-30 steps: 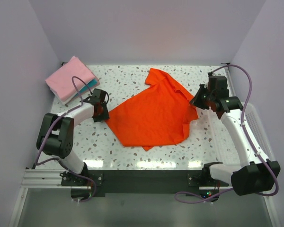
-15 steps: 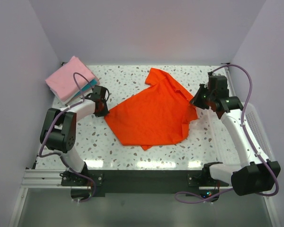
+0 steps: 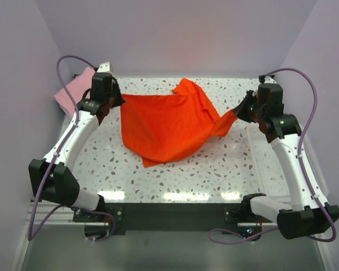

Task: Fold and stack the t-shirts
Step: Flatten the tshirt out

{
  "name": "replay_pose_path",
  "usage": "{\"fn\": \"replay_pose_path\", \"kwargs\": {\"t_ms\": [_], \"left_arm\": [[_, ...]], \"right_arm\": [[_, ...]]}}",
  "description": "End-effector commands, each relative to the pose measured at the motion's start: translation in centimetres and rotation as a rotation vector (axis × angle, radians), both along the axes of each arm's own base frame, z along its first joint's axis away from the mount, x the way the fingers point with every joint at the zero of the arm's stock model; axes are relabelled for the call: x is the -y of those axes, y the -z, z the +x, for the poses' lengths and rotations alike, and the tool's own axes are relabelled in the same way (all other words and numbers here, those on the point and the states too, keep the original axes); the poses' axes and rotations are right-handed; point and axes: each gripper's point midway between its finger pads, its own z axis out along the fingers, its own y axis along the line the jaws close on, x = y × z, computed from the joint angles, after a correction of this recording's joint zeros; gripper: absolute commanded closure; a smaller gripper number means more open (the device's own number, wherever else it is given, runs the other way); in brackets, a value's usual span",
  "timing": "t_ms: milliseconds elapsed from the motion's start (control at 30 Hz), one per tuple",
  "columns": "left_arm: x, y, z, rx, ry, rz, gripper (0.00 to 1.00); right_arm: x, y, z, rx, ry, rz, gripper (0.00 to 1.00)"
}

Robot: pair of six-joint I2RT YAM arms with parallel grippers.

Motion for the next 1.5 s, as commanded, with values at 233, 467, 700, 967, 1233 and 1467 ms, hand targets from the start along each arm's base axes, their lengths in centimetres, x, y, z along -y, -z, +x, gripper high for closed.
{"fn": "replay_pose_path", "kwargs": {"t_ms": [233,467,700,967,1233,1467], "left_arm": [[3.3,-3.3,13.6,0.150,0.072,-0.021,0.77],[4.3,0.0,11.0,0.049,0.058,-0.008,0.07],[5.1,5.9,-3.8,-0.106,0.113,0.058,0.14],[7.1,12.8,-12.8,-0.336,0.184,-0.043,0.40],[9.1,17.1,-13.9,-0.427,0.200,-0.060,0.47],[9.7,18.2,-13.4,-0.456,0.192,-0.063,0.49]], "right_arm": [[2.1,-0.1,2.6,0.043,0.105,-0.091,1.00],[1.4,1.7,2.9,0.001,0.073,-0.084,1.00],[1.0,3.9,2.8,-0.047,0.054,-0.074,1.00],[0.7,4.4,3.0,-0.064,0.036,-0.076,1.00],[0.2,4.6,2.8,-0.069,0.018,-0.052,1.00],[0.4,4.7,2.2,-0.068,0.017,-0.060,1.00]]}}
